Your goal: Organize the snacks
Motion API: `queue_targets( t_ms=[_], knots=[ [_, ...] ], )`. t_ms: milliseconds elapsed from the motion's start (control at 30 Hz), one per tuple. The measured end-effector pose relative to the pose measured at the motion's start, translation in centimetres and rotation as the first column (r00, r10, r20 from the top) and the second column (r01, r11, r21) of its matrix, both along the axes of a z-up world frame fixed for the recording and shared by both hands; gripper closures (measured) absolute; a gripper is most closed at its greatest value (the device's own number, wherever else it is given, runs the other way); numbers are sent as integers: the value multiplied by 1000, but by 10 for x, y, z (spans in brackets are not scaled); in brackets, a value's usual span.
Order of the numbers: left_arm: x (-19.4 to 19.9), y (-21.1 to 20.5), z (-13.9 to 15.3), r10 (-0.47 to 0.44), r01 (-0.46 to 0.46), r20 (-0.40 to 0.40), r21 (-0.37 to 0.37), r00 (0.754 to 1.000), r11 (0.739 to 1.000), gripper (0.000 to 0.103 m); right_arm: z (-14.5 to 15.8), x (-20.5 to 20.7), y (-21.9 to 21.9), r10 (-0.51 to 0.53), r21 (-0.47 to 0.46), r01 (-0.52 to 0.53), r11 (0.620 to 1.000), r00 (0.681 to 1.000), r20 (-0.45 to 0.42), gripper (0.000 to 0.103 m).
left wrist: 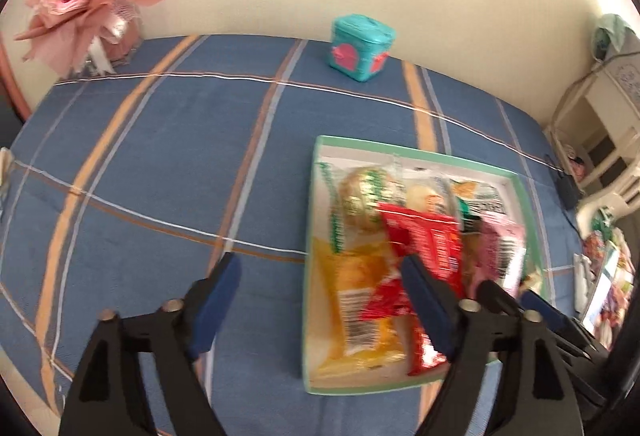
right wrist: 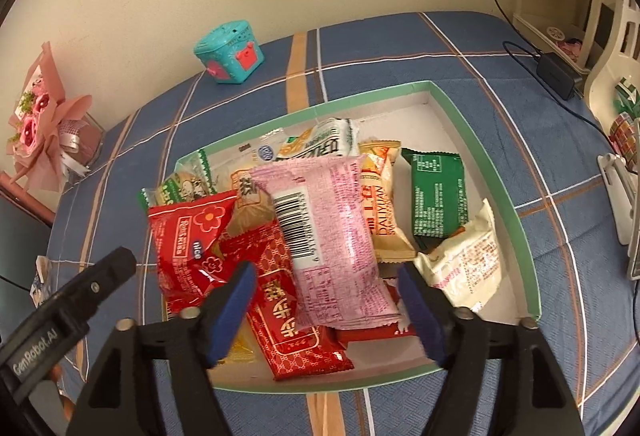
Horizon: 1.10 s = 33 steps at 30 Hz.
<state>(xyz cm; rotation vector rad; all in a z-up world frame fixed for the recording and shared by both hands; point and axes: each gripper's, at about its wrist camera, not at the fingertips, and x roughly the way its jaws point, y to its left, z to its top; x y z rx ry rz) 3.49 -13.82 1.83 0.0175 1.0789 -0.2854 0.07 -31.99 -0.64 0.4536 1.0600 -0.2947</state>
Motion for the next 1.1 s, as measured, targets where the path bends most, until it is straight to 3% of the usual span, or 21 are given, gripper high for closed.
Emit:
queue_targets(
  t_ms=[167,233,667,1100],
  knots=[
    [4,15,-4,52,-52,18,39,999,998,8,1,2,11,29,-39,-29,999,1000,4,3],
    [5,19,-6,53,-54,17,42,998,998,4,1,2,13,34,-41,-33,999,999,8,0],
    [-8,42,-9,69,-71,22,142,997,987,3,5,-13,24,11,-55,-10,998,1000,18,0],
    [-41,67,-17,69,-66,1,298,998,952,3,11,-42,43,17,-94,-19,995,1000,-21,0]
  ],
)
